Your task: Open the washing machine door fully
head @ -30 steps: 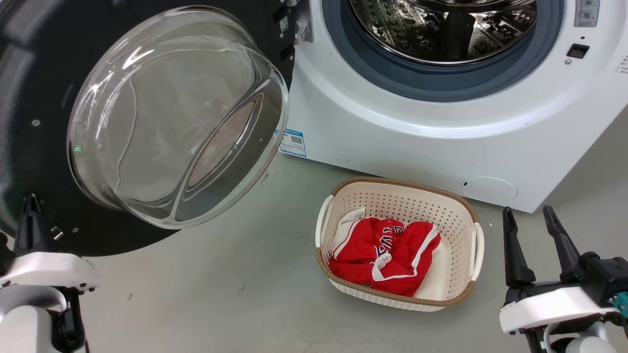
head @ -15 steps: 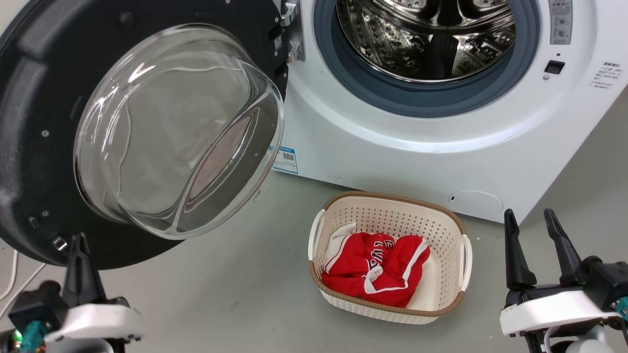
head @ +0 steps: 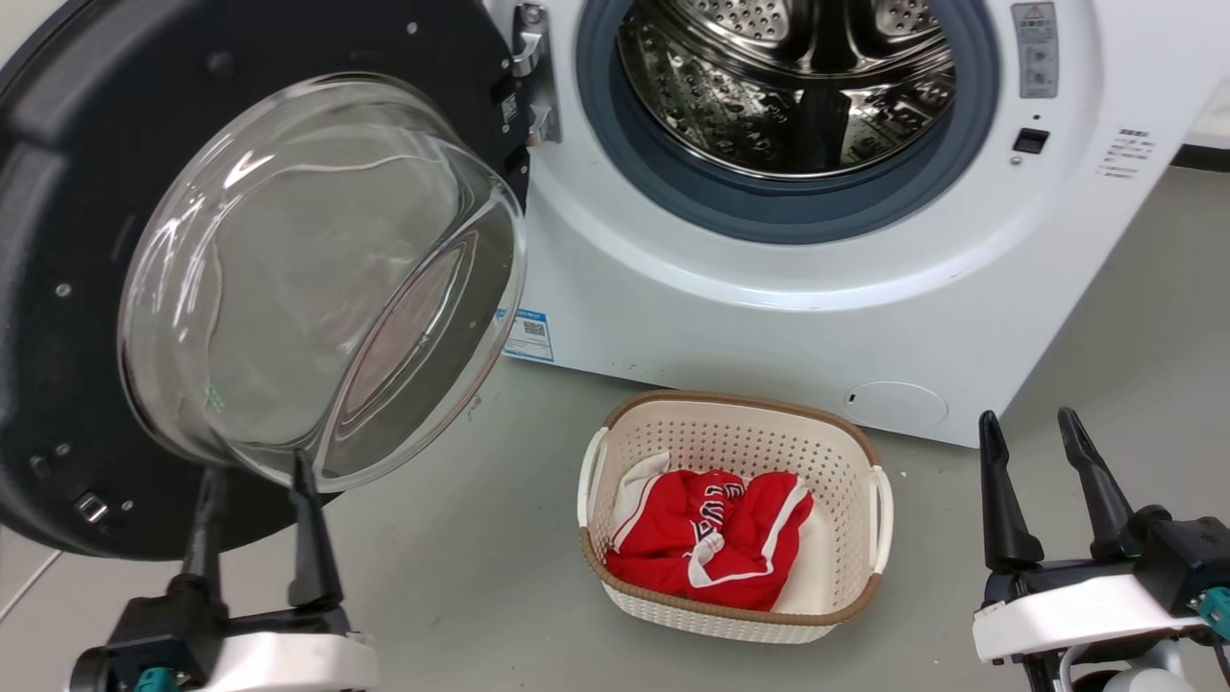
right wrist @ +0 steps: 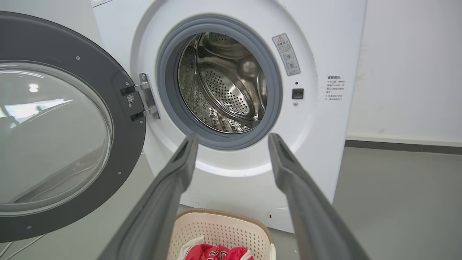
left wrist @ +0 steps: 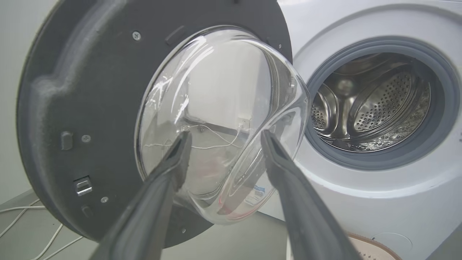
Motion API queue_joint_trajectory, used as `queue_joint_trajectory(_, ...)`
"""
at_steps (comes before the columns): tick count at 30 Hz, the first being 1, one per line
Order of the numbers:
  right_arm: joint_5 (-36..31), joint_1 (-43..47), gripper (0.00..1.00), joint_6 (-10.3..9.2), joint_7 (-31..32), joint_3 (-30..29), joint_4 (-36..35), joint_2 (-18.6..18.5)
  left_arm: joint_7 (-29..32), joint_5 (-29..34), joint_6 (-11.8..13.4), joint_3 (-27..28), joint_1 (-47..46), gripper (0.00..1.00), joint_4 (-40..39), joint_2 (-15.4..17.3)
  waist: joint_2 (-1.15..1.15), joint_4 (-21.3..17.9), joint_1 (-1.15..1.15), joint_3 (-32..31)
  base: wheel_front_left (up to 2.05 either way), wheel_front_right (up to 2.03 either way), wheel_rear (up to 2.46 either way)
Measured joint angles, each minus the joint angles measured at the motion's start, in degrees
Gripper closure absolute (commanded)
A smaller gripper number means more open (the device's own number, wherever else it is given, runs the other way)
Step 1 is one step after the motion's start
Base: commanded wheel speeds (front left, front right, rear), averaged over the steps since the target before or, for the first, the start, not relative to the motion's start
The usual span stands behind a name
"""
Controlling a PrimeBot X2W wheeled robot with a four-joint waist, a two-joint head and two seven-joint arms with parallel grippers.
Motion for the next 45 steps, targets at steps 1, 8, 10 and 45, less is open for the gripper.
queue_joint_trajectory(1,-0.15,0.00,0.00,0.00,0.00,0.13,-0.13,0.00,0.00,0.10,-0.04,-0.60,0.01,0.00,-0.21,-0.12,0.00,-0.29,0.00,-0.12,0.00,0.00,0.00)
queue_joint_trajectory(8,-1.56,0.04,0.00,0.01,-0.35,0.58,-1.79,0.00,0.00,1.05,-1.60,-3.60,-1.53,0.00,0.19,-0.56,0.00,-3.15,0.00,-0.71,0.00,0.00,0.00)
queue_joint_trajectory(10,-2.20,0.03,0.00,0.00,0.02,0.70,-2.14,0.00,0.00,1.51,-2.44,-4.39,-2.47,0.00,1.41,-0.24,0.00,-4.28,0.00,-0.81,0.00,0.00,0.00)
queue_joint_trajectory(45,-3.39,1.84,0.00,0.01,1.12,1.01,-1.38,-0.01,0.00,4.16,-4.70,-5.43,-5.84,0.00,7.05,0.20,0.00,-14.40,0.00,-2.96,0.00,0.00,0.00)
